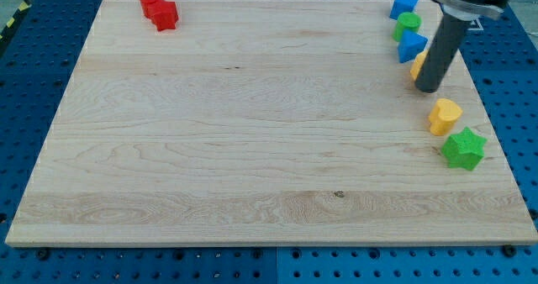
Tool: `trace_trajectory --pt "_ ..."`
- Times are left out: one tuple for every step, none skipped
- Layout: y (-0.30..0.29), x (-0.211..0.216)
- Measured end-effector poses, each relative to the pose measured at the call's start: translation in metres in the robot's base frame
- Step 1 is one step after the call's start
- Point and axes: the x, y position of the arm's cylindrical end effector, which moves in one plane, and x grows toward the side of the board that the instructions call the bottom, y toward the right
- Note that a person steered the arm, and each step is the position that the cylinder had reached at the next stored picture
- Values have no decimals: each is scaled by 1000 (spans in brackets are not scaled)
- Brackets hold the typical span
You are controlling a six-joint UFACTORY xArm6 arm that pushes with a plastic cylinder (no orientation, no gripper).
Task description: Point your arm at the yellow hexagon
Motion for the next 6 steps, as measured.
trace_trajectory --pt "0 0" --pt "39 1" --pt "70 -22" --pt "68 -61" --pt "67 -64" --pt "28 -65"
